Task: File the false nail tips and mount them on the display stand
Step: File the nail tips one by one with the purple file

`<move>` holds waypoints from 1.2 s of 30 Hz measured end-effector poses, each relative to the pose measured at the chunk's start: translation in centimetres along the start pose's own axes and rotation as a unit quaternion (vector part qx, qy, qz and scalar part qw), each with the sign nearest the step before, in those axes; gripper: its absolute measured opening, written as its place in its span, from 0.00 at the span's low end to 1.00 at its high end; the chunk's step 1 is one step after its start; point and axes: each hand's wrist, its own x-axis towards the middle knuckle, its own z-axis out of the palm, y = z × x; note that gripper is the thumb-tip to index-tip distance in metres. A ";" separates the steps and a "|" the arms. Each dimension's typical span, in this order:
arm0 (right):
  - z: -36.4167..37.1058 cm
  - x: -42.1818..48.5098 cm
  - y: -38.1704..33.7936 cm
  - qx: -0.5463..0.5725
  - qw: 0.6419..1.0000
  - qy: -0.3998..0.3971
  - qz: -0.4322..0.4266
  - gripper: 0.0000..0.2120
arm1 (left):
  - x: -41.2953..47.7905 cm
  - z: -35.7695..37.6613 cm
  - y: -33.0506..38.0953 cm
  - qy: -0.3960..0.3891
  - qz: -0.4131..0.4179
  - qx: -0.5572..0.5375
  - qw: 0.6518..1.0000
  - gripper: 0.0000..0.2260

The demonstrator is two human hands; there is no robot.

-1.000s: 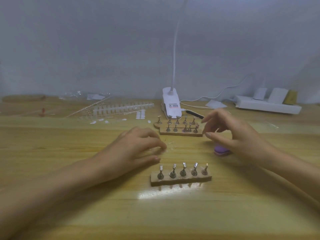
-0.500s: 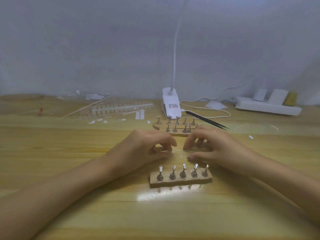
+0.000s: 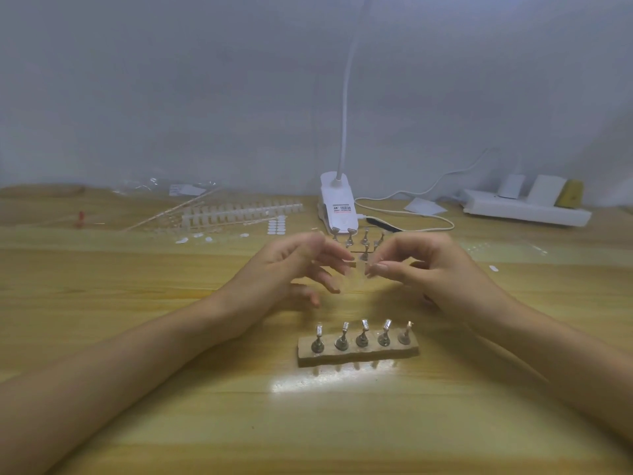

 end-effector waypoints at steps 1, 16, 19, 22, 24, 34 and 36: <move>0.1 0.0 -0.1 0.009 1.000 0.003 -0.008 0.03 | 0.0 0.1 0.0 -0.020 -0.020 -0.014 0.999 0.17; 1.4 -0.4 -0.5 0.084 0.995 0.030 -0.049 0.09 | 0.0 0.7 0.1 0.032 -0.031 -0.122 0.991 0.08; 1.7 -0.5 -0.8 0.100 0.993 0.038 -0.053 0.08 | -0.4 0.9 0.5 0.042 0.002 -0.112 0.993 0.05; 1.5 -0.6 -0.9 0.133 0.989 0.055 -0.041 0.05 | -0.6 1.1 0.7 0.055 0.016 -0.052 0.997 0.02; 1.3 -0.6 -0.7 0.134 0.988 0.067 -0.028 0.04 | -0.7 1.3 0.8 0.055 0.024 -0.007 0.998 0.02; 1.1 -1.1 -1.0 -0.194 0.938 0.093 -0.271 0.05 | -0.4 1.0 0.8 0.023 -0.078 -0.152 0.985 0.09; 1.3 -1.1 -1.5 -0.090 0.978 0.101 -0.161 0.08 | -0.6 0.9 0.8 0.026 0.008 -0.036 0.999 0.05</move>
